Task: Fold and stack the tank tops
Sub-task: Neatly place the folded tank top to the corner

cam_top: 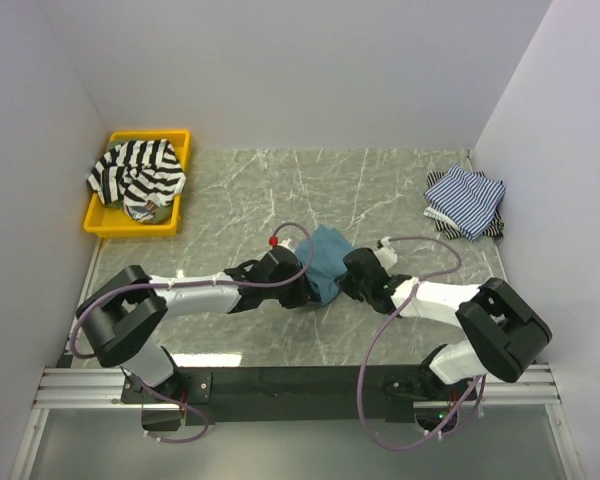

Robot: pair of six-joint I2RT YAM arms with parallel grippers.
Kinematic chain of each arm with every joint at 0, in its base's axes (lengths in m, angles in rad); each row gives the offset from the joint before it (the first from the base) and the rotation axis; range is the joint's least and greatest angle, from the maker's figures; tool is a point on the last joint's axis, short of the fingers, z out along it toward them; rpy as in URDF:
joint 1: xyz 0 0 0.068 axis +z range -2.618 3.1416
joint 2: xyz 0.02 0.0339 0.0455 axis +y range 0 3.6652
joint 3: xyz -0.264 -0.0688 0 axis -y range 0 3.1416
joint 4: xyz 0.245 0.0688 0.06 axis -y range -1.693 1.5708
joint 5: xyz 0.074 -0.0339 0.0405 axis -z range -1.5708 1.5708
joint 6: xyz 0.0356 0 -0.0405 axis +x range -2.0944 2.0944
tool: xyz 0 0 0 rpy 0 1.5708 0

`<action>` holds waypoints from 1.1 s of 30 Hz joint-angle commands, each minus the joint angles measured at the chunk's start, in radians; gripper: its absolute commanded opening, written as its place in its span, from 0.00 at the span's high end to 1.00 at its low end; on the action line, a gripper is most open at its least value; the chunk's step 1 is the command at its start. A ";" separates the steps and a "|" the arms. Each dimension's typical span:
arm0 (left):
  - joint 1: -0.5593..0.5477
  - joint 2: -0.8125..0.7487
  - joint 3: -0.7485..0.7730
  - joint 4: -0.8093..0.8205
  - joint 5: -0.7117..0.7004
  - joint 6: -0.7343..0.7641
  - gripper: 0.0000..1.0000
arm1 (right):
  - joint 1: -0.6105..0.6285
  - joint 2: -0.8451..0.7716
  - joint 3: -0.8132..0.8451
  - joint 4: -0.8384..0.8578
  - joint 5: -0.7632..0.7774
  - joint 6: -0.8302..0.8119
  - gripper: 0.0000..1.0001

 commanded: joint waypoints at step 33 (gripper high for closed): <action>0.335 -0.403 0.187 -0.487 0.171 0.507 0.55 | -0.545 0.734 1.409 -0.827 0.561 -1.290 1.00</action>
